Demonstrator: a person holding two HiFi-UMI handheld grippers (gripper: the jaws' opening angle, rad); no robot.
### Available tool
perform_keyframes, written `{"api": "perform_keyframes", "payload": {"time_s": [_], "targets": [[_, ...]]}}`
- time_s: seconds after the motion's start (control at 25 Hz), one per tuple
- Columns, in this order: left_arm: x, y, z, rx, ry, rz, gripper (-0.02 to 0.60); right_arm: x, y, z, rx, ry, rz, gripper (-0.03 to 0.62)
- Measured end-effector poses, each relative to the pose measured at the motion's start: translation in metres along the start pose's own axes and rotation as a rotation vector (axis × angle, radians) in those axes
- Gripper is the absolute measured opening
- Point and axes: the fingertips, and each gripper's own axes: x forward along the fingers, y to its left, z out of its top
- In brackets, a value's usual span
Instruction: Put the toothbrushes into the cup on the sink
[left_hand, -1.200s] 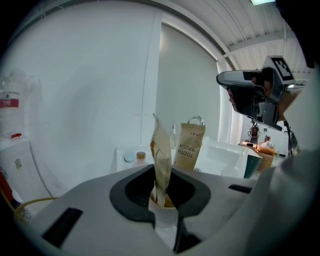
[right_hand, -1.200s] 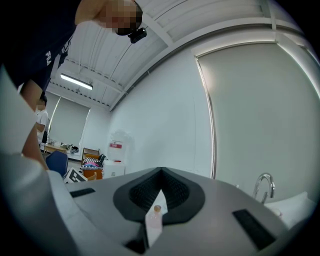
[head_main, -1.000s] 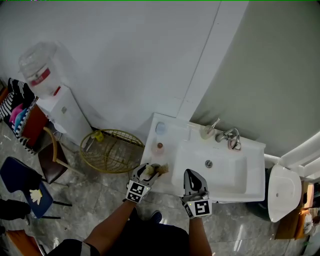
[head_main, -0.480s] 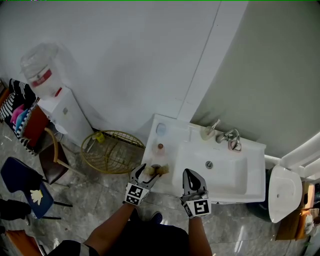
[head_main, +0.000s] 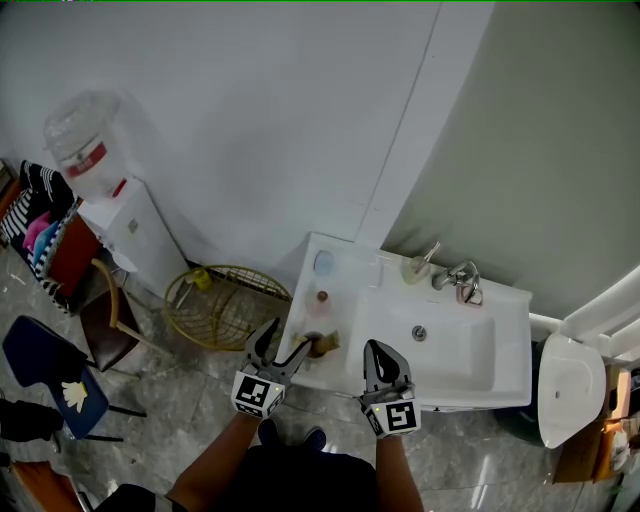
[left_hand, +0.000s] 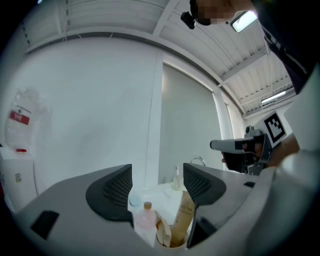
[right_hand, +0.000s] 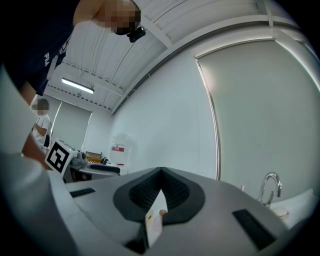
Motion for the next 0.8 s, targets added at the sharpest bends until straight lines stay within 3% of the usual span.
{"api": "perform_keyframes", "payload": {"time_s": [0.2,0.44,0.64,0.72,0.8], "targets": [[-0.015,0.012,0.037,0.033,-0.079,0.038,0.299,0.000,0.005,0.003,-0.005,-0.009,0.008,0.026],[-0.022,0.023,0.045,0.052,-0.088,0.062,0.288,0.006,0.006,0.008,-0.002,-0.017,0.011,0.026],[-0.019,0.029,0.052,0.081,-0.108,0.080,0.140,0.013,0.001,0.013,-0.012,-0.033,0.009,0.026],[-0.017,0.034,0.055,0.079,-0.110,0.100,0.054,0.016,-0.003,0.014,-0.012,-0.037,0.005,0.026],[-0.016,0.035,0.058,0.074,-0.109,0.110,0.035,0.016,-0.005,0.015,-0.005,-0.038,-0.002,0.026]]}}
